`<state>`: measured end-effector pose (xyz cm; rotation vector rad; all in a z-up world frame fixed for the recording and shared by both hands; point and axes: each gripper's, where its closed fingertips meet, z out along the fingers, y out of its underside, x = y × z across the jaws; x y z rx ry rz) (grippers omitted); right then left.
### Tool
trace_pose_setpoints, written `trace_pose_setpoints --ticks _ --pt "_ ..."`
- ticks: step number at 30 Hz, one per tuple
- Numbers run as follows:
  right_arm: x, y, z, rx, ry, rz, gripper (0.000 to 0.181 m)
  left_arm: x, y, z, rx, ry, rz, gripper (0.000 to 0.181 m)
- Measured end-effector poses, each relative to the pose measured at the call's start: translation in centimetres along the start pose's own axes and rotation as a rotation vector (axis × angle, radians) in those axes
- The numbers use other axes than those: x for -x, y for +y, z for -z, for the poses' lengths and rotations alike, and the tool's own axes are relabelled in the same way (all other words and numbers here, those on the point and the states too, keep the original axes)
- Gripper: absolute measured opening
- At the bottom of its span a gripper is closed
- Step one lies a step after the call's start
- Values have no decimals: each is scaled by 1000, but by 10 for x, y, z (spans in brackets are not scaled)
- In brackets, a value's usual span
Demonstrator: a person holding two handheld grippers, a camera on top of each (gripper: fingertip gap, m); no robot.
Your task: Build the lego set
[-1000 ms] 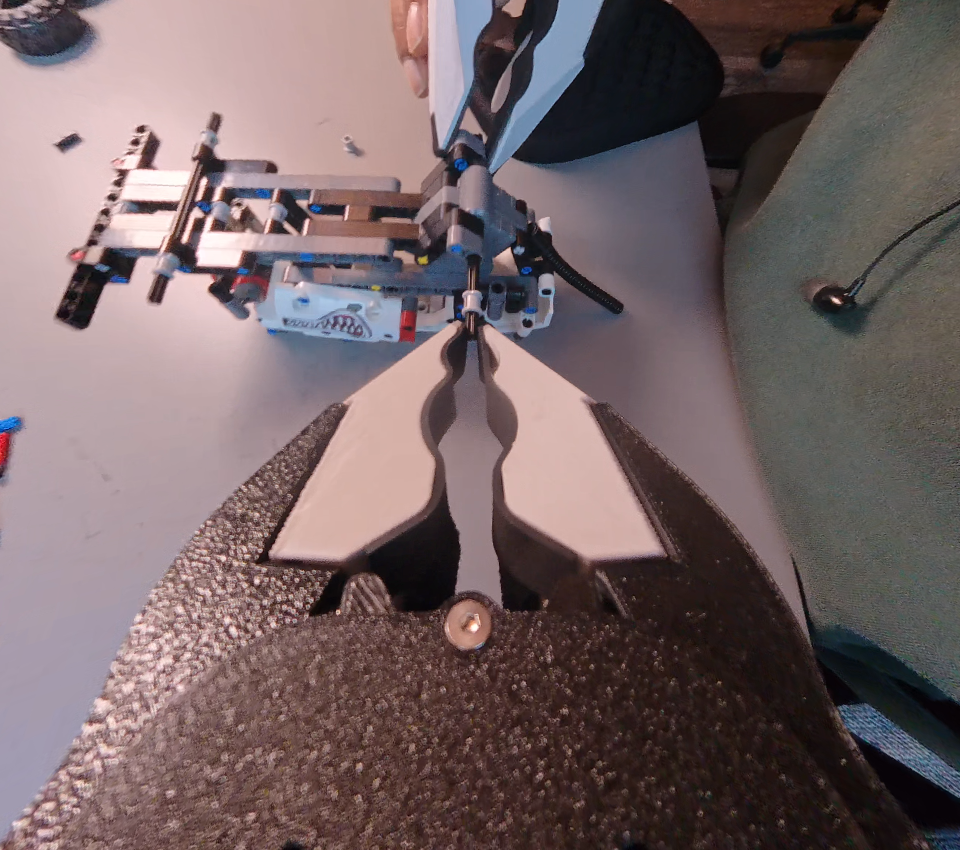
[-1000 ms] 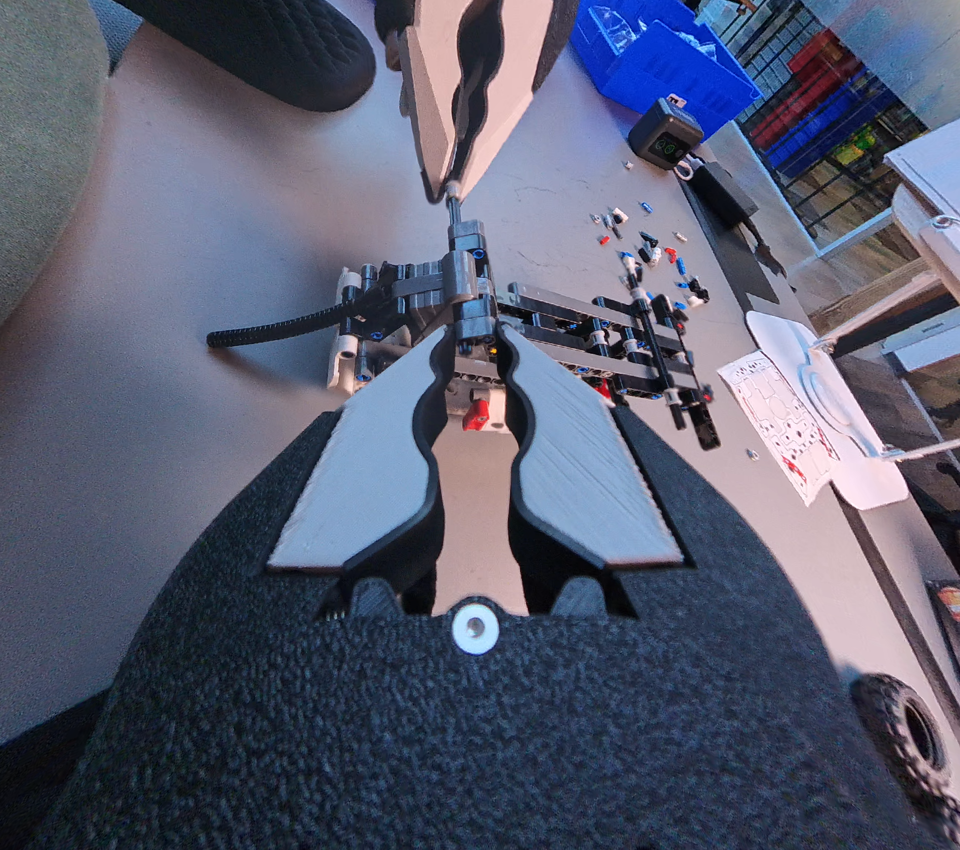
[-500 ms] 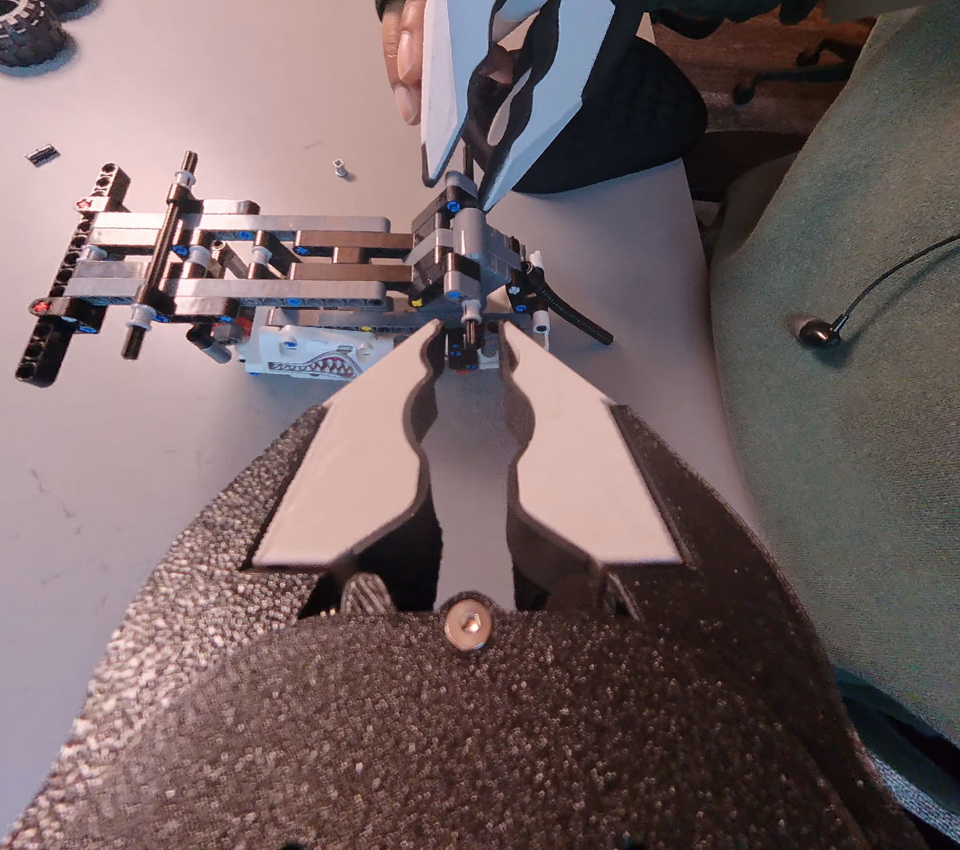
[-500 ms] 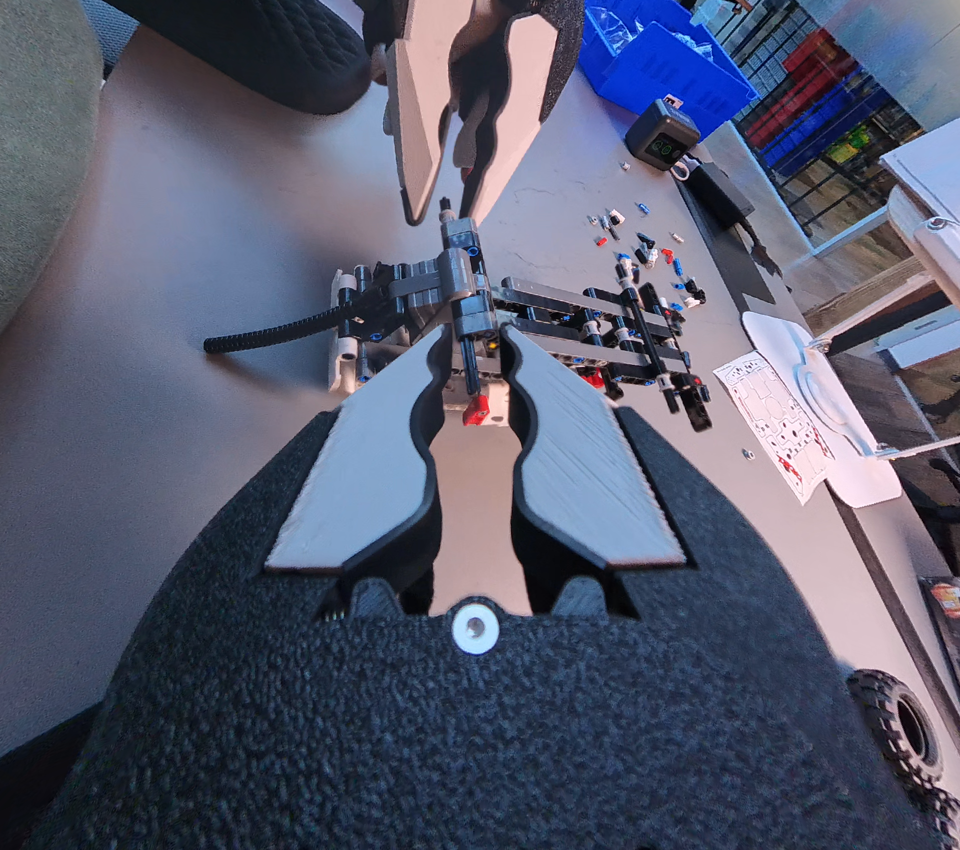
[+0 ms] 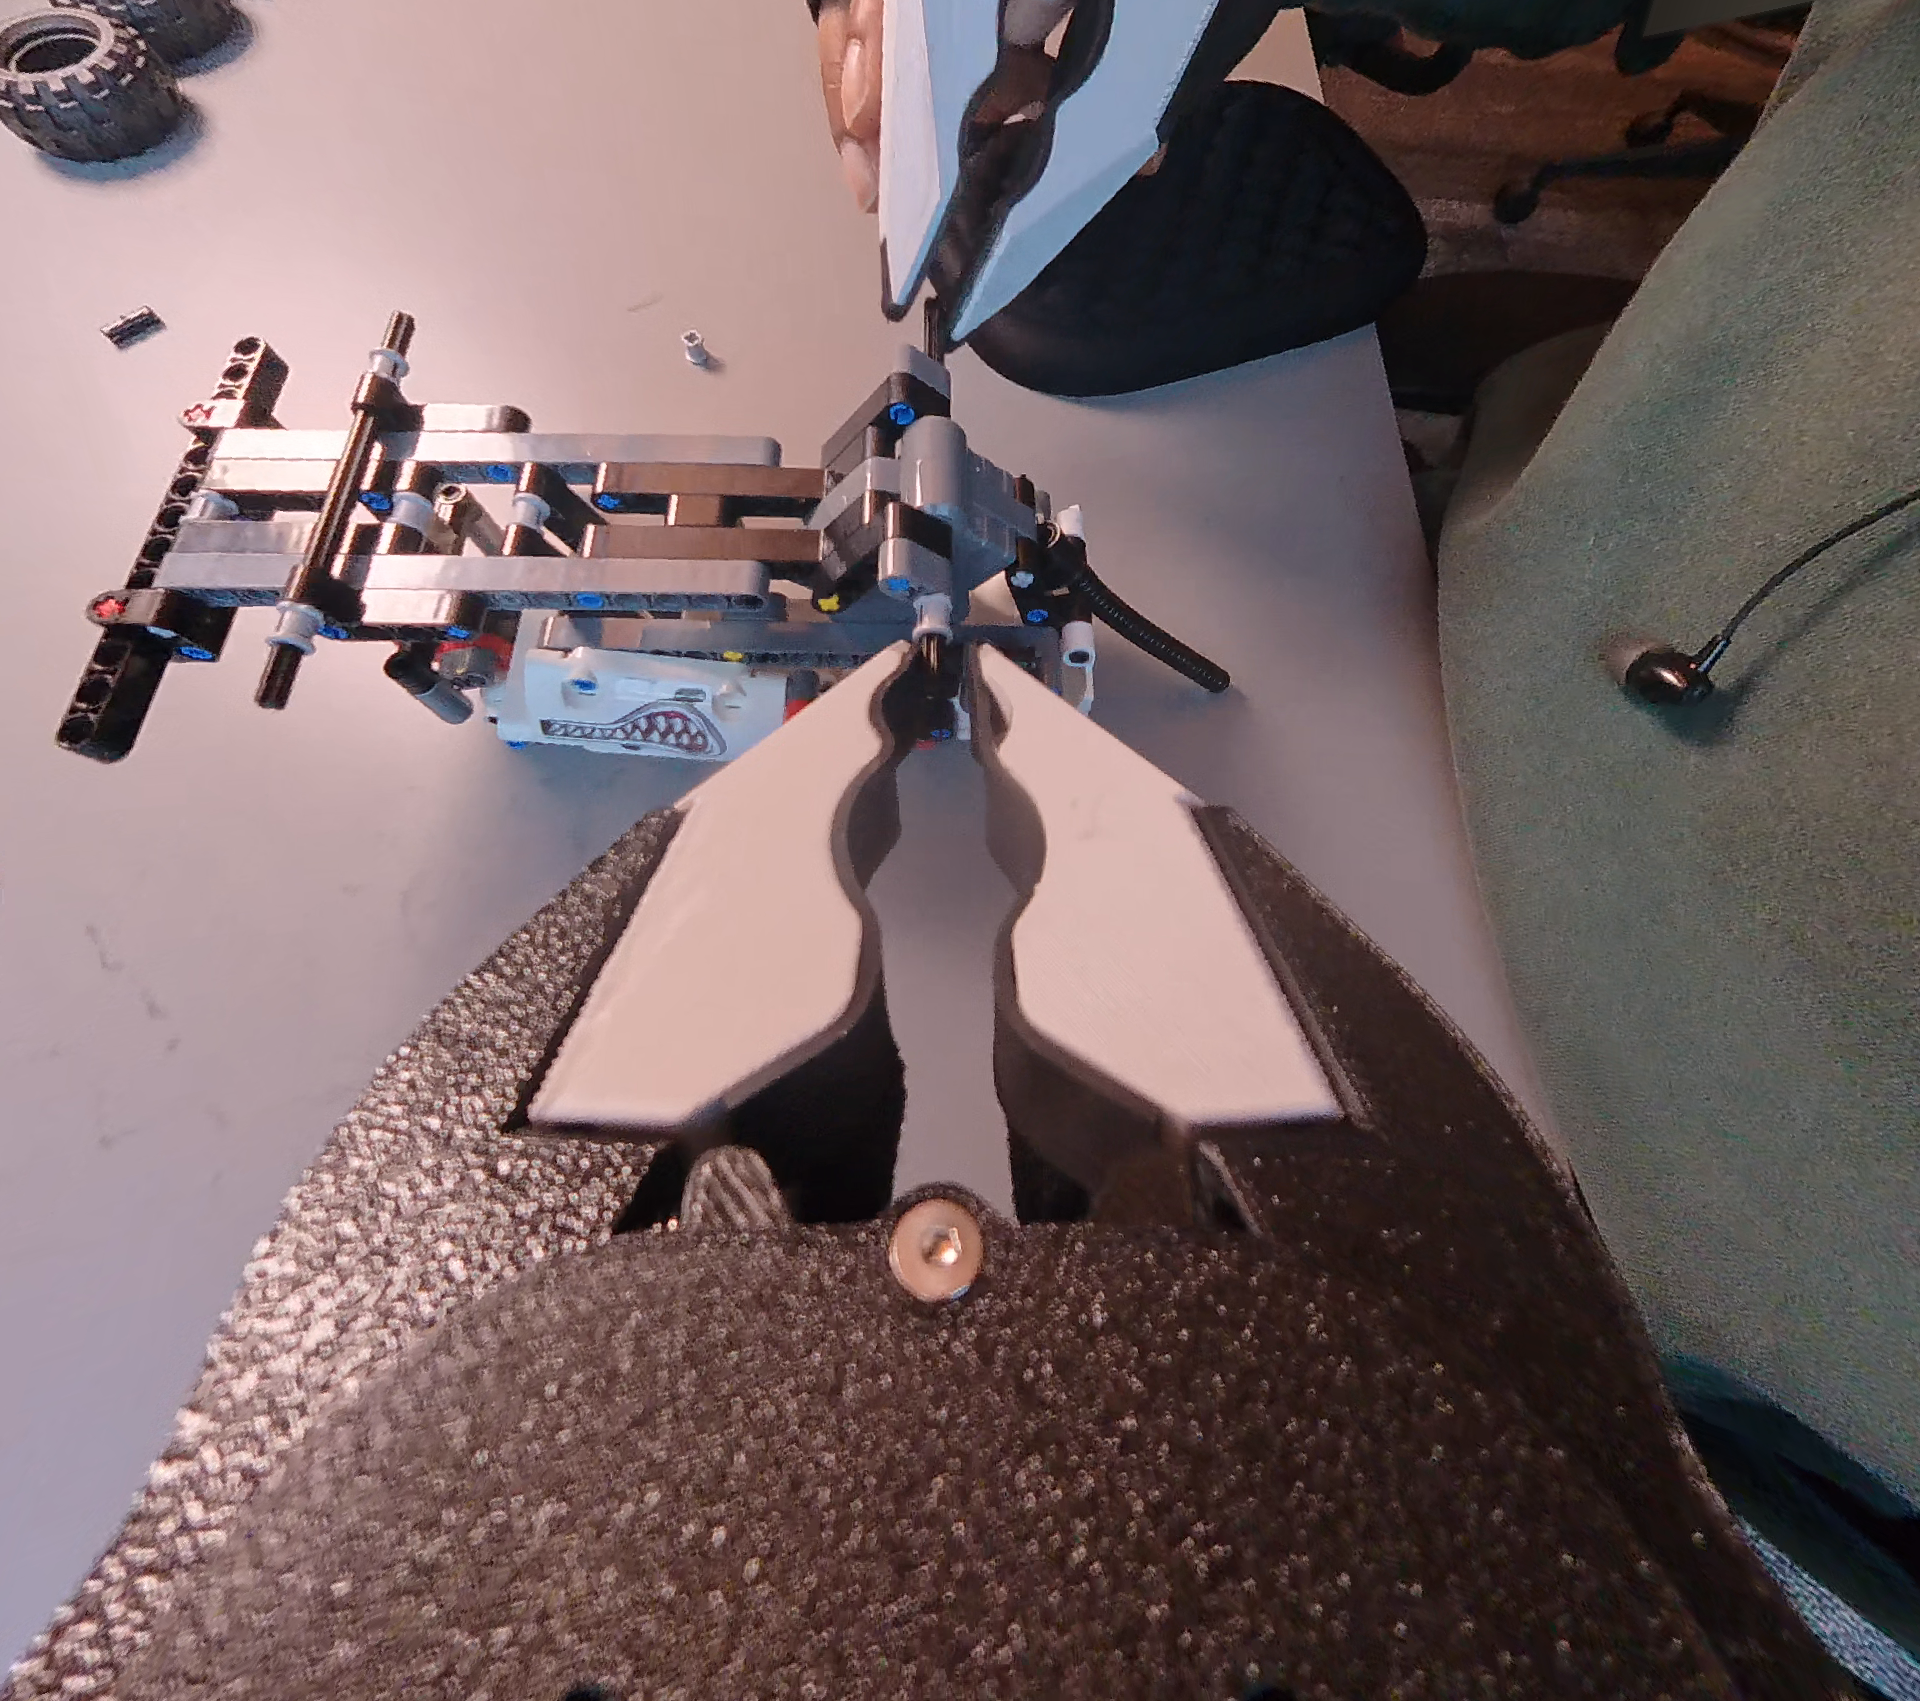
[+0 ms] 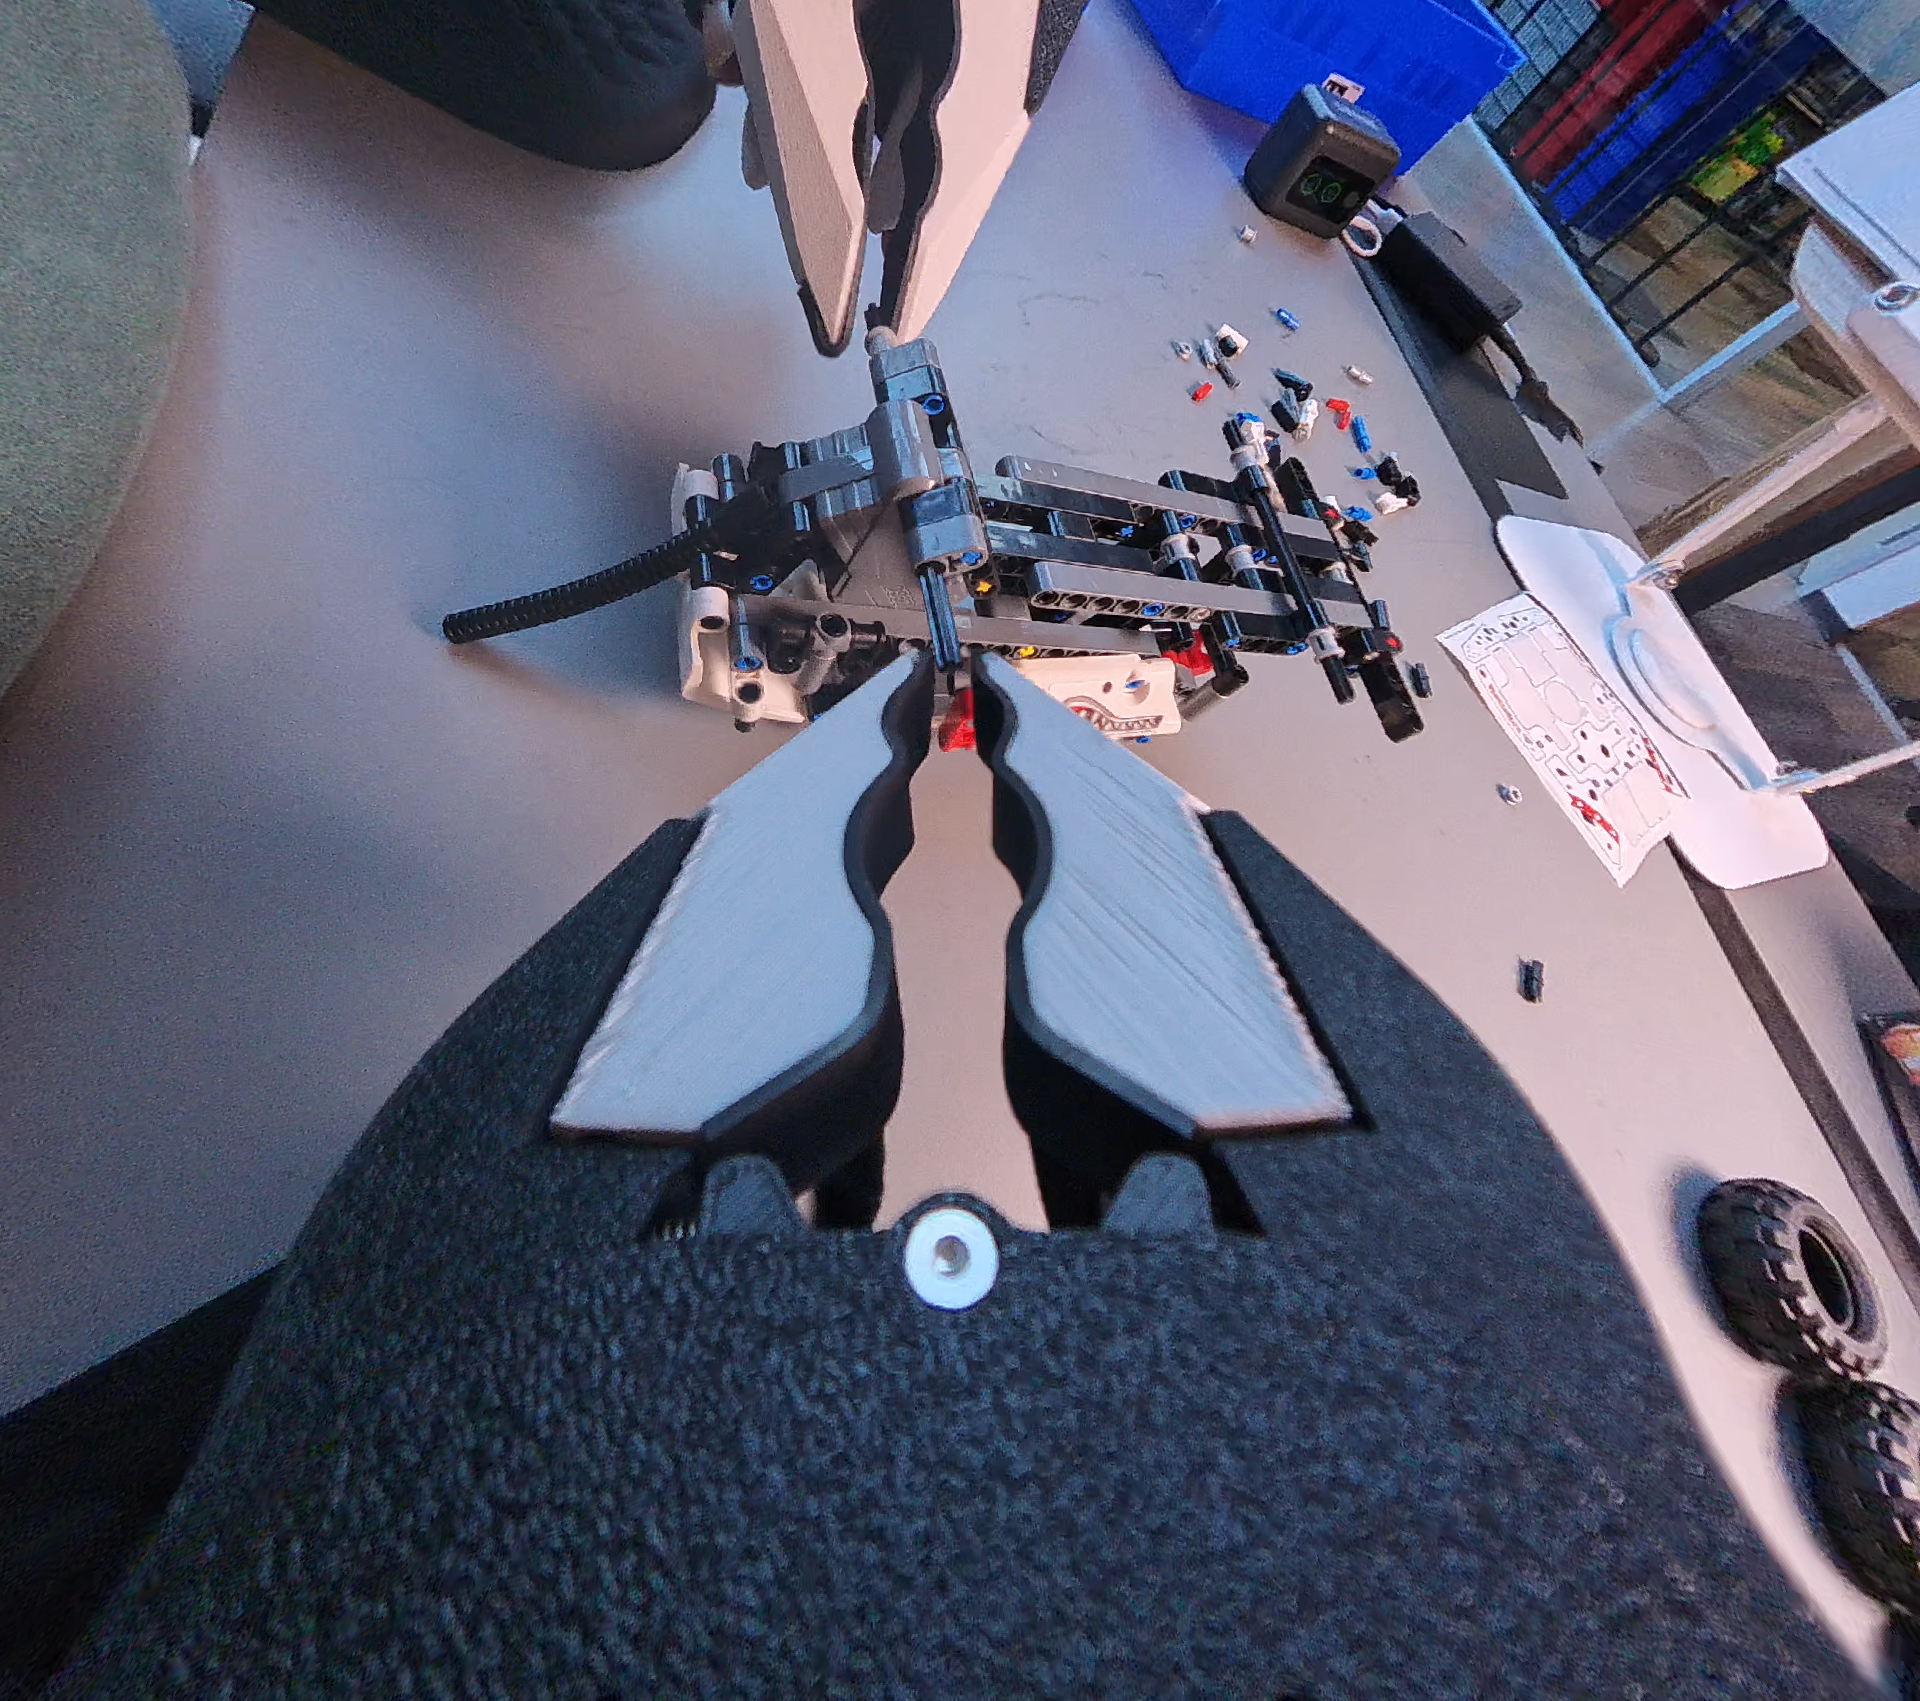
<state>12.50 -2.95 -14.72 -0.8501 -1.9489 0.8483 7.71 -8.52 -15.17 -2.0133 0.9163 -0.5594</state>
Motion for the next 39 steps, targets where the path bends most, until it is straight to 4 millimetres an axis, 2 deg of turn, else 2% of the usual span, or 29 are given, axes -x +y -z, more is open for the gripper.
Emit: trace_pose_setpoints --ticks 2,5,15,18,26,31,37,39 --pt "0 -4 1 11 -9 7 14 0 -1 0 1 -4 -6 7" --pt "-2 -19 0 -3 -19 8 17 1 -1 -1 -6 -18 -6 4" --pt "9 -48 -31 57 -47 107 19 -2 -7 -8 -42 -40 -5 4" --pt "12 -49 -40 126 -53 197 16 -1 -8 -6 -43 -60 -24 9" --pt "20 -47 -51 315 -69 375 10 -5 -9 -4 -66 -71 -4 4" --pt "23 -47 -52 437 -54 502 6 -5 -8 -3 -71 -65 42 3" --pt "22 -48 -54 531 -54 577 5 -5 -7 -1 -108 2 167 3" --pt "23 -44 -53 567 -66 581 11 -7 -8 1 -128 36 201 4"
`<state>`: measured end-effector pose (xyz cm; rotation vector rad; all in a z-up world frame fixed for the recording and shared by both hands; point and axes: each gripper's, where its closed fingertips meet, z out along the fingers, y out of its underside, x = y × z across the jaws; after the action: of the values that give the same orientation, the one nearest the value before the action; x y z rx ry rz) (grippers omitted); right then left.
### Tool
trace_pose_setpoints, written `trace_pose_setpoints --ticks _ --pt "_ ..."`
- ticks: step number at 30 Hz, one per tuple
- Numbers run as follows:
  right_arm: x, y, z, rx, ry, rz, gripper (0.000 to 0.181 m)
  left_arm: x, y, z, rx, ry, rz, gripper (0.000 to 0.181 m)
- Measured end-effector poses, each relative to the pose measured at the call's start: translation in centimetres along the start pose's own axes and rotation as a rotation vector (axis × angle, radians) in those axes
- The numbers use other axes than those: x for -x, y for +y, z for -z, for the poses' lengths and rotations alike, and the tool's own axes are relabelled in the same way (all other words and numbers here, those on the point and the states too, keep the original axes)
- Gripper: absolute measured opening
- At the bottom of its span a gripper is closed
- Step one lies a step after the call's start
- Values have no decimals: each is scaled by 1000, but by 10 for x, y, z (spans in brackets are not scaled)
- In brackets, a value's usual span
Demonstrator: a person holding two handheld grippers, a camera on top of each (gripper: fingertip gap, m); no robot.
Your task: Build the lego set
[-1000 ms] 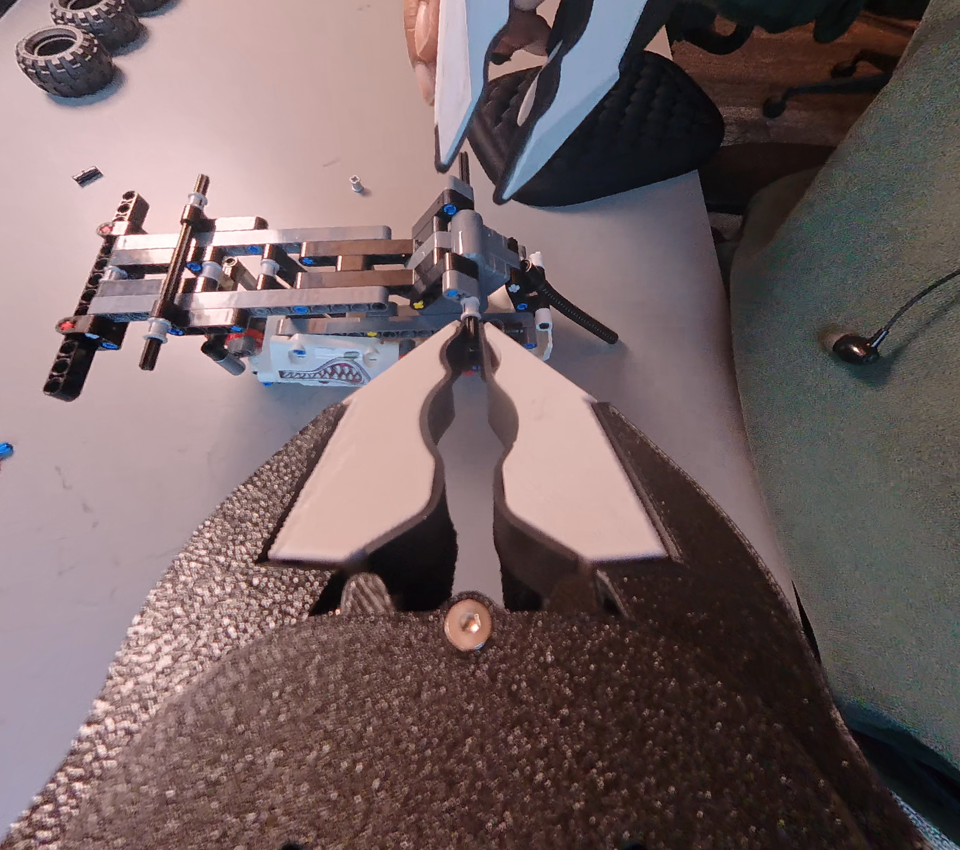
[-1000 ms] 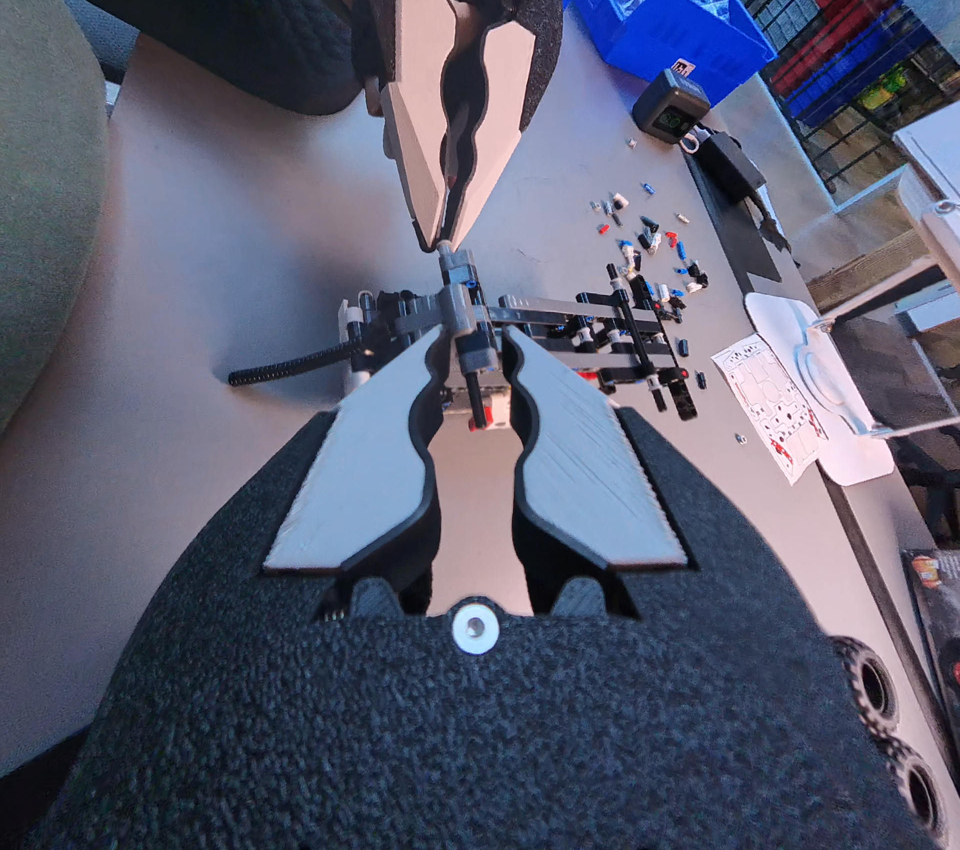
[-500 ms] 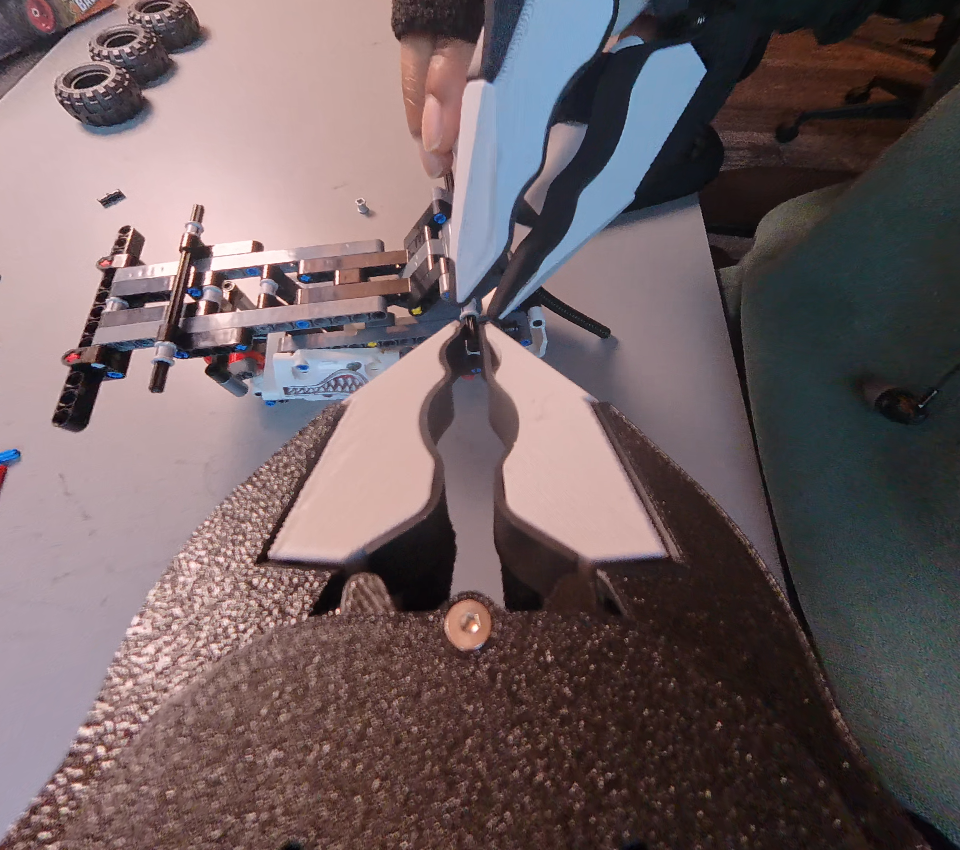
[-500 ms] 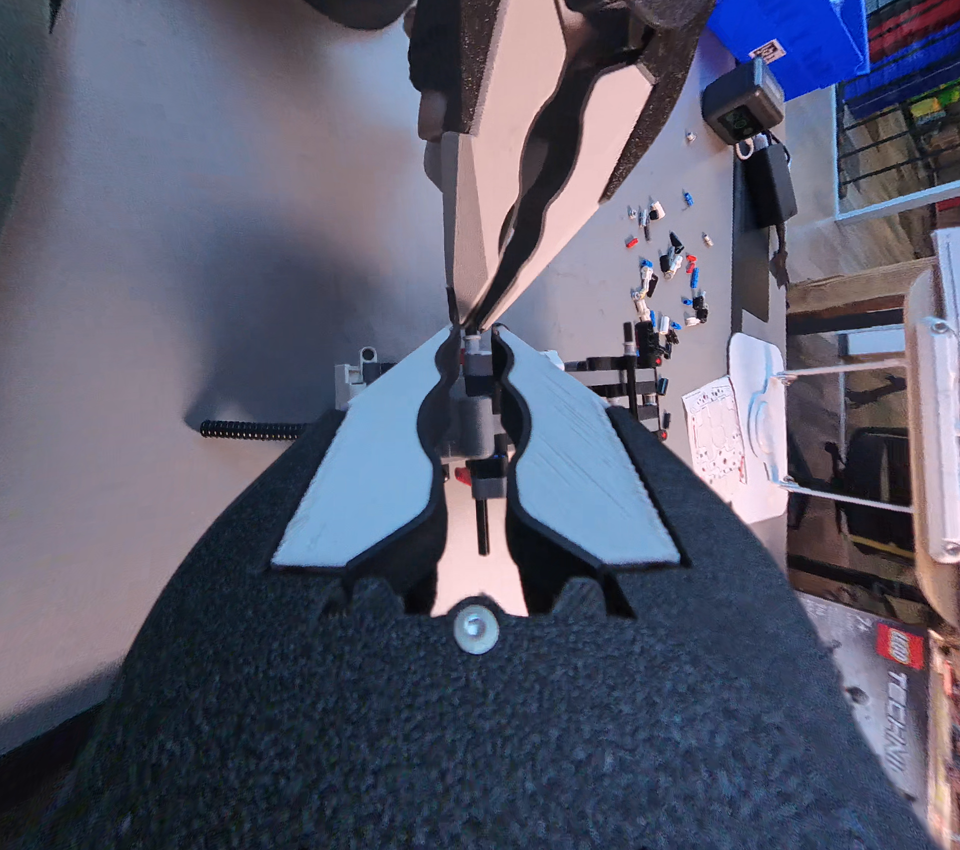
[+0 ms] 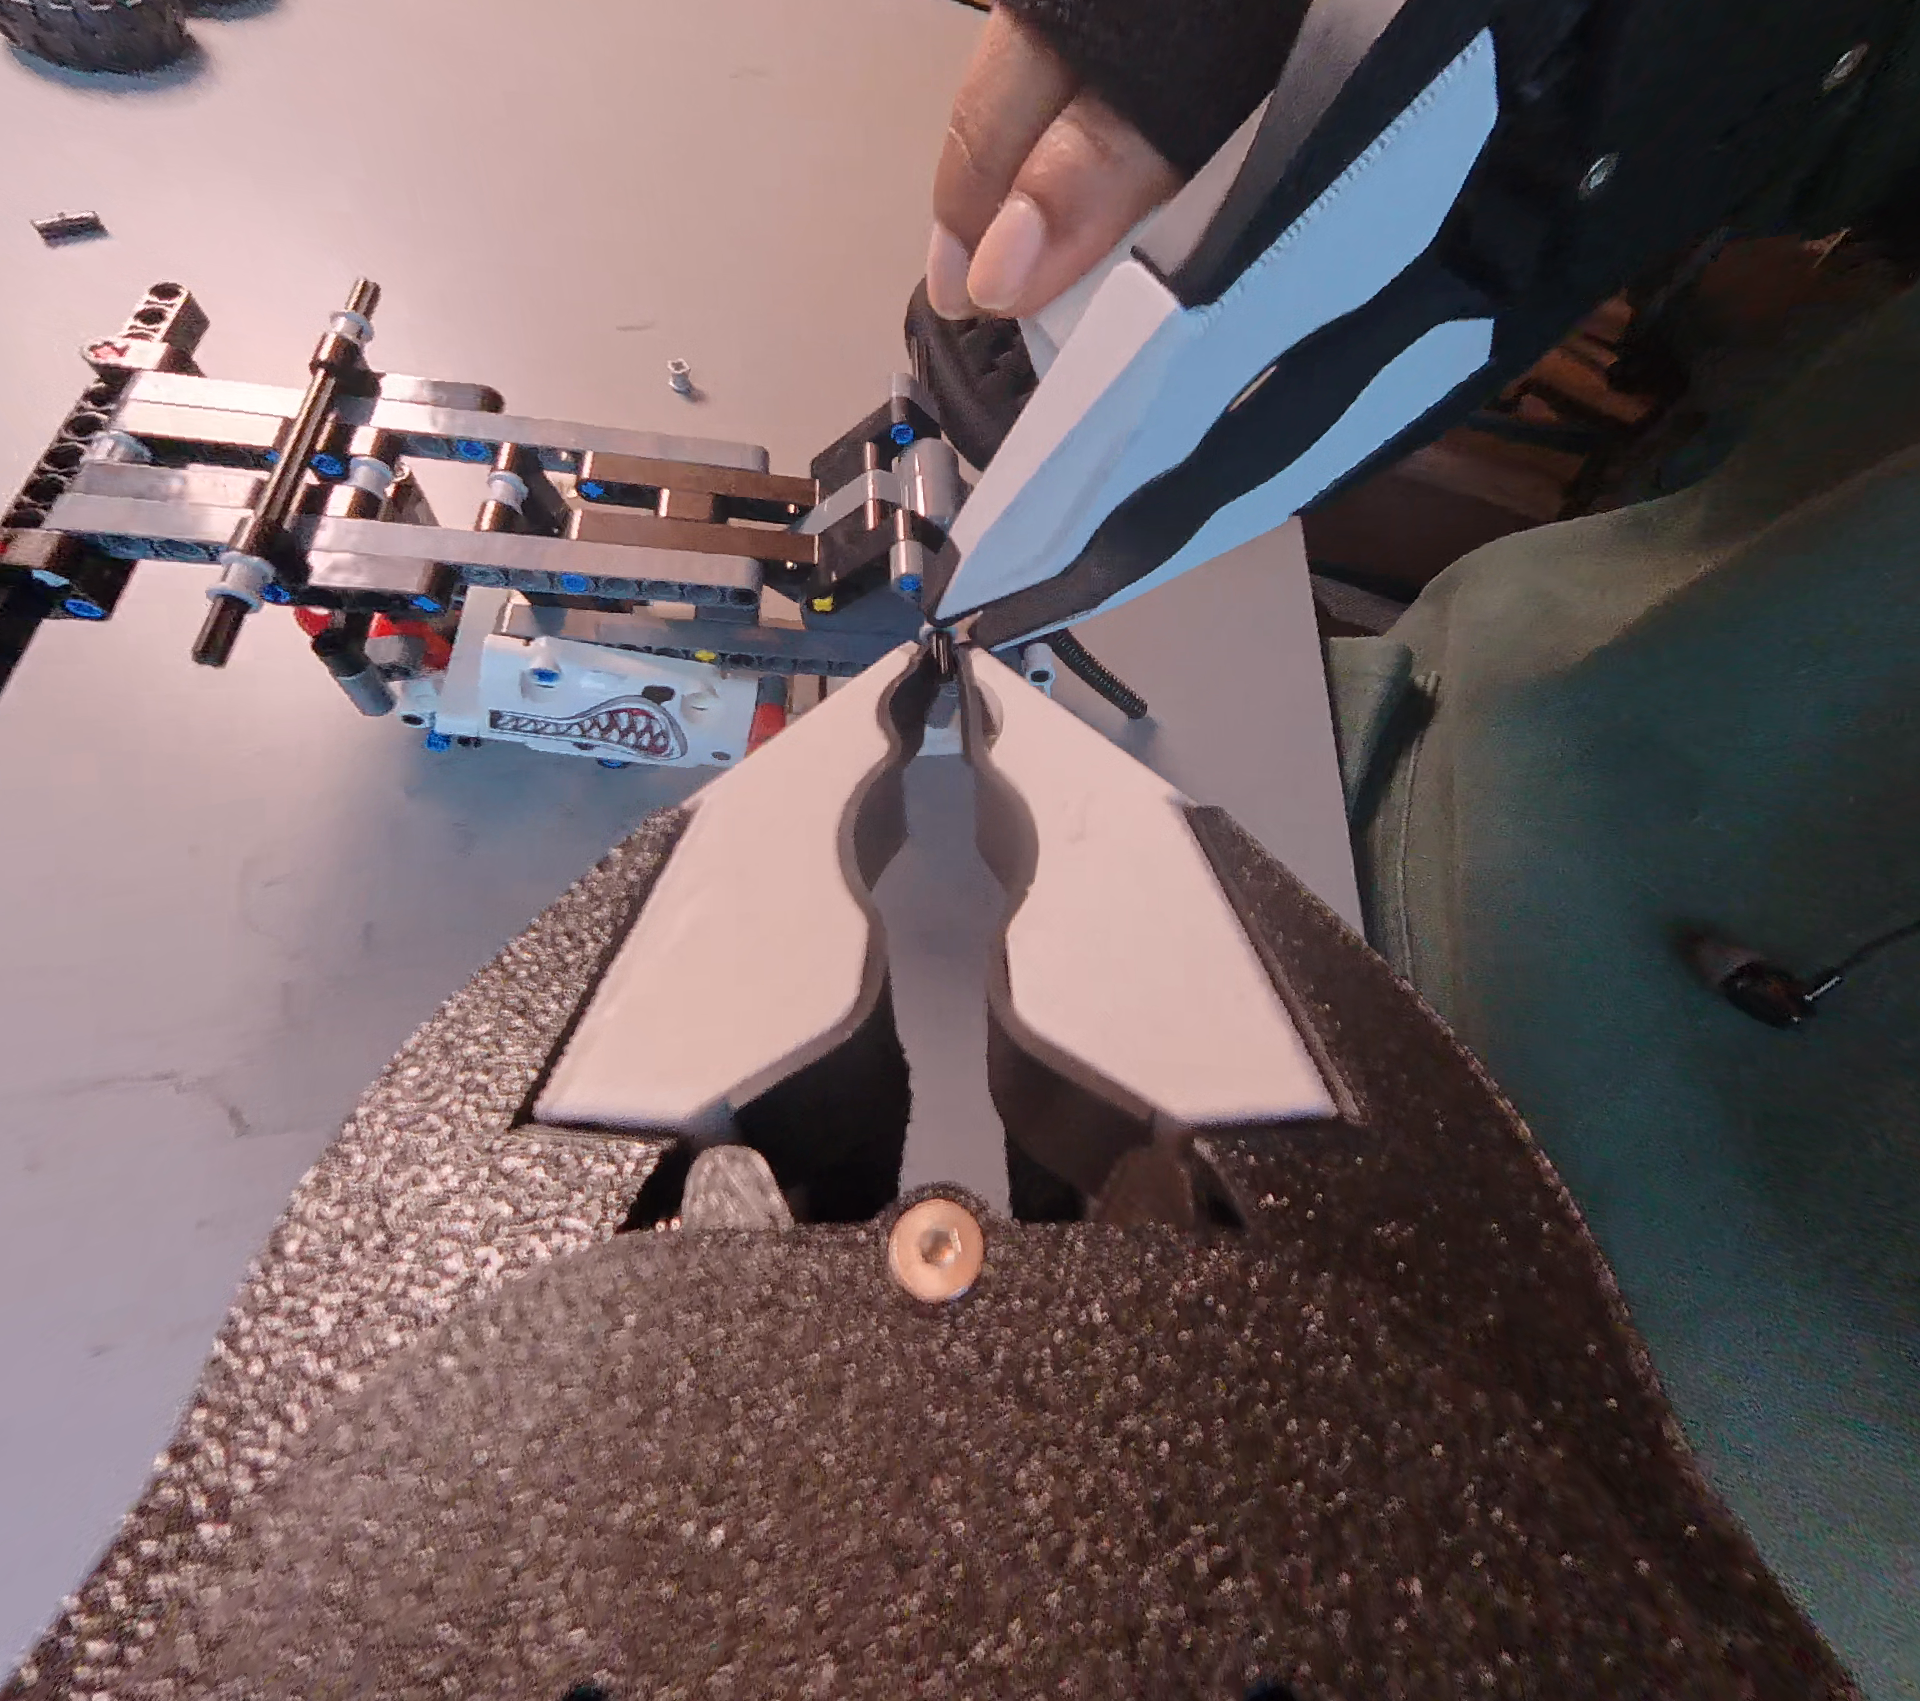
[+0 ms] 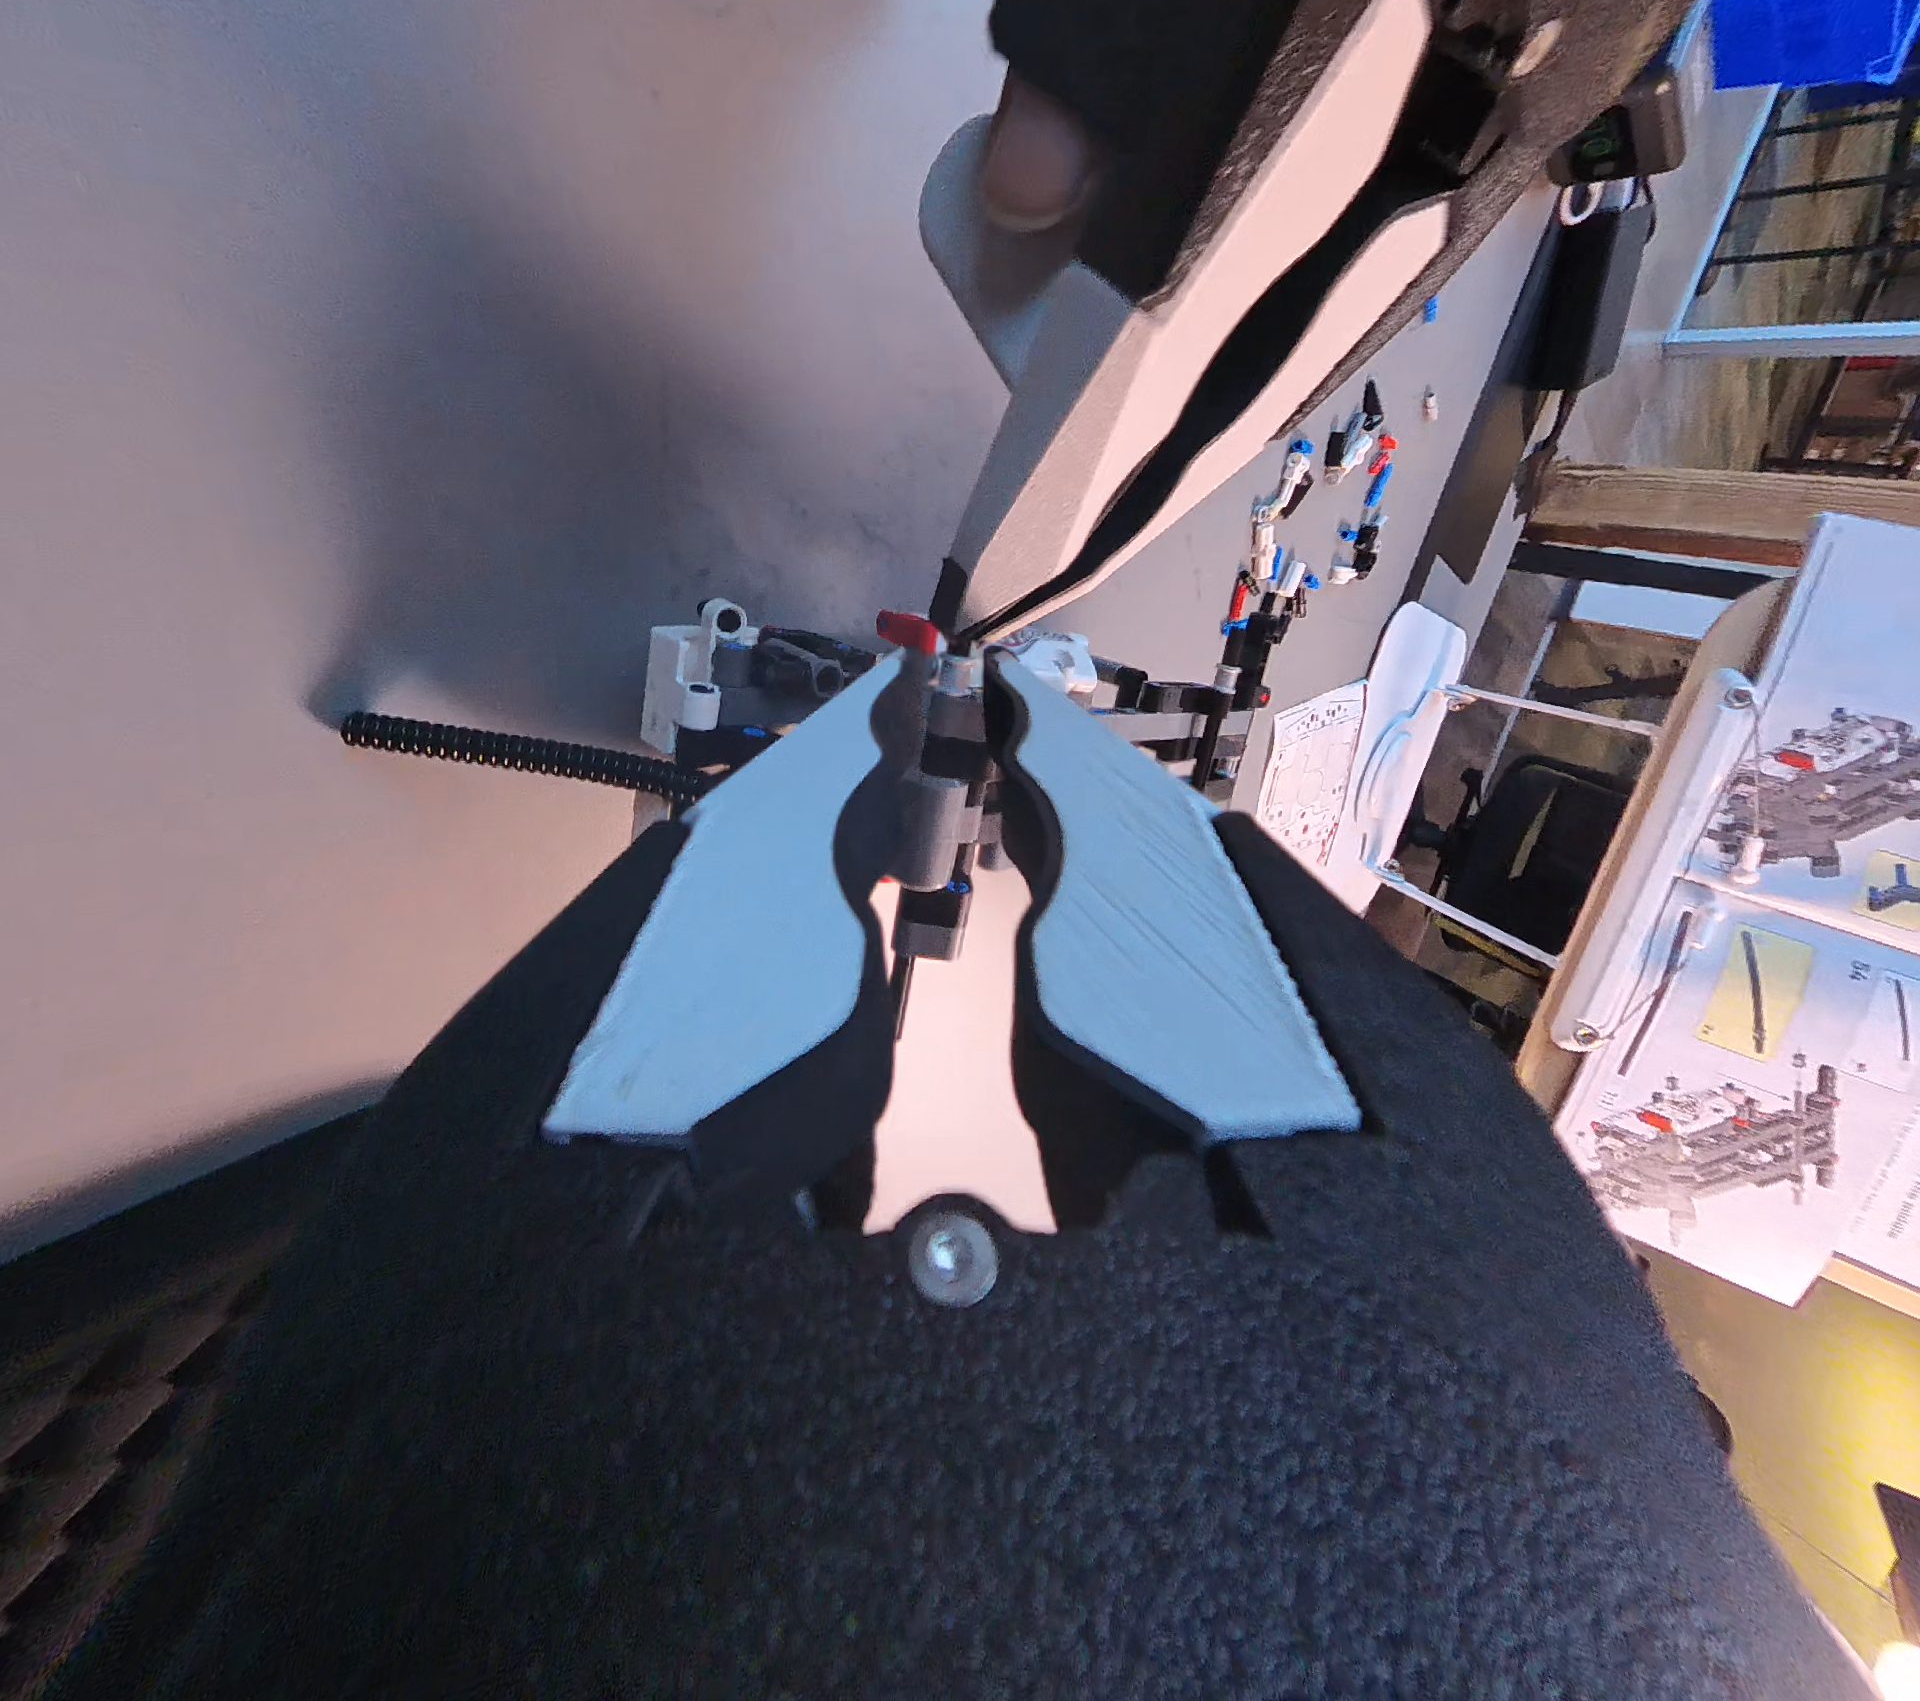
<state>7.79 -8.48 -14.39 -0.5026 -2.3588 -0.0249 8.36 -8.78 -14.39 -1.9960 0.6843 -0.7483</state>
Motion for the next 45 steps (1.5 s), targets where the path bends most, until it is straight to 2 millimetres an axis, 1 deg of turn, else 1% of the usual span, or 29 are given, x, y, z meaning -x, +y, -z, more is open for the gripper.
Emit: trace_pose_setpoints --ticks 3,5,11,17,23,24,25,26,27,28,30,32,34,35,38,39,41,42,44,45 --pt "2 -1 -2 -2 -5 -7 12 -3 0 3 -8 31 26 9" --pt "0 -1 -4 -1 11 -5 9 -3 1 3 -1 16 11 10" --pt "0 1 -7 20 -2 14 6 0 2 1 14 -17 -1 3" --pt "0 0 -7 7 -4 -31 6 0 4 3 46 -85 -49 1" --pt "2 -2 -7 -6 -17 -33 5 -3 6 7 58 -63 -56 0" --pt "0 8 -6 46 -11 -18 5 -1 8 12 63 -64 -56 0" --pt "-3 25 -6 117 5 3 5 -2 9 18 55 -48 -47 0" --pt "-4 35 -7 125 11 -10 5 0 8 20 37 -56 -39 0" --pt "-2 30 -7 75 -3 -50 5 2 9 16 33 -74 -47 0" --pt "-2 22 -5 40 -6 -64 5 1 9 12 39 -73 -54 0" --pt "-5 9 -3 15 15 -20 6 -2 8 8 54 -43 -51 0" --pt "-5 7 -7 8 9 -33 6 2 3 12 35 -64 -57 0" --pt "-3 6 -9 -21 15 -50 6 3 3 14 30 -70 -44 19" --pt "-4 6 -9 -34 23 -59 6 4 3 13 18 -70 -26 23" --pt "-4 6 -8 -67 36 -96 8 8 1 6 -29 -21 76 22" --pt "-4 7 -8 -75 40 -112 11 6 -1 4 -44 20 117 21" --pt "-4 9 -8 -82 48 -128 11 5 -3 0 -62 69 175 19" --pt "-3 9 -8 -84 52 -129 10 5 -3 -2 -62 81 187 16" --pt "-3 8 -9 -91 56 -132 7 5 -2 -6 -48 93 192 4" --pt "-3 8 -9 -94 59 -134 6 5 -2 -6 -44 91 185 4"
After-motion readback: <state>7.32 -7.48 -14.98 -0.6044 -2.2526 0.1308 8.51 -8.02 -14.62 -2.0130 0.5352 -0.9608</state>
